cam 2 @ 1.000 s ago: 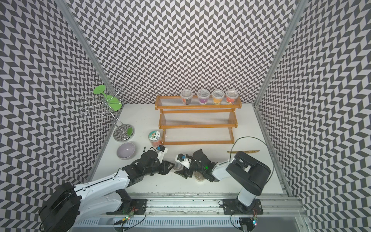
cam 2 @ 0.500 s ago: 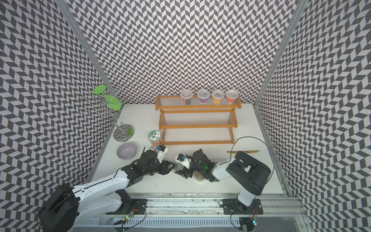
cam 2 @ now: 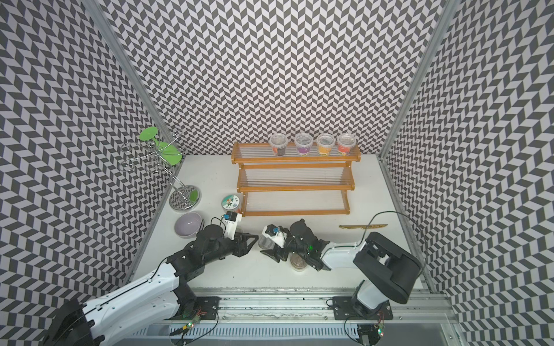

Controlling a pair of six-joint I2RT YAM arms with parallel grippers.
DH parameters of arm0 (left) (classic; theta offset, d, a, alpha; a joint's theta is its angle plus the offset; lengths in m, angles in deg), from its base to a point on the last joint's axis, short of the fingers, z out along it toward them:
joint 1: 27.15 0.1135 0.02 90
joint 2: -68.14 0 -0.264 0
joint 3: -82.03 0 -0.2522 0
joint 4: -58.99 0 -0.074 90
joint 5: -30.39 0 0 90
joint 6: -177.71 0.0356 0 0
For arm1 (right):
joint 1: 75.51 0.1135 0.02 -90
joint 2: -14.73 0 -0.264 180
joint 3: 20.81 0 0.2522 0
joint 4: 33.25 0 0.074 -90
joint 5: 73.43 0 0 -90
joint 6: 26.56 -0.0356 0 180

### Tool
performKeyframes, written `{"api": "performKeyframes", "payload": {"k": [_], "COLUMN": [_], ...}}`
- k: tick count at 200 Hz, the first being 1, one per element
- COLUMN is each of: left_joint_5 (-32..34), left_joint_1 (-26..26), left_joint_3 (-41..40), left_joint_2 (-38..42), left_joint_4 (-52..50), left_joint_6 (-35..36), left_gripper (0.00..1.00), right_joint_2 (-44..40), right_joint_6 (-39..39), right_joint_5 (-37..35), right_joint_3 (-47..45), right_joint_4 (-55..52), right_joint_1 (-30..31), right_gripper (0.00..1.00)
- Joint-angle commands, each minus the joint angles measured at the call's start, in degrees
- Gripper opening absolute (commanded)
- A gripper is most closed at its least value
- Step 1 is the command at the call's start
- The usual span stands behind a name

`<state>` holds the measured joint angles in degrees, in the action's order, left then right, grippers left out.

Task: Place the seed container on the shelf
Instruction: Pick up the seed jar at the center of the board.

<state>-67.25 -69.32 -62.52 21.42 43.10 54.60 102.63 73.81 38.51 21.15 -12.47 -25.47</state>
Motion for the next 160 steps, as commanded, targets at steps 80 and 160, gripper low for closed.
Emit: {"api": "performKeyframes", "payload": {"k": [80,160], "left_joint_5": [4.28,7.39], "left_joint_1": [0.16,0.18], "left_joint_3": [0.02,0.63], "left_joint_2": [5.41,10.03], "left_joint_4": [-0.95,-3.1], "left_joint_6": [-0.74,-1.0], "left_gripper": [0.55,0.55], "right_joint_2": [-2.64,-6.68], "right_joint_6": [-9.24,-15.73], "right_joint_5": [-4.79,-10.9], "right_joint_3": [5.73,9.45], "right_joint_4": [-9.45,-16.51], "right_joint_1": [-0.31,-0.32], "right_gripper": [0.75,0.75]}}
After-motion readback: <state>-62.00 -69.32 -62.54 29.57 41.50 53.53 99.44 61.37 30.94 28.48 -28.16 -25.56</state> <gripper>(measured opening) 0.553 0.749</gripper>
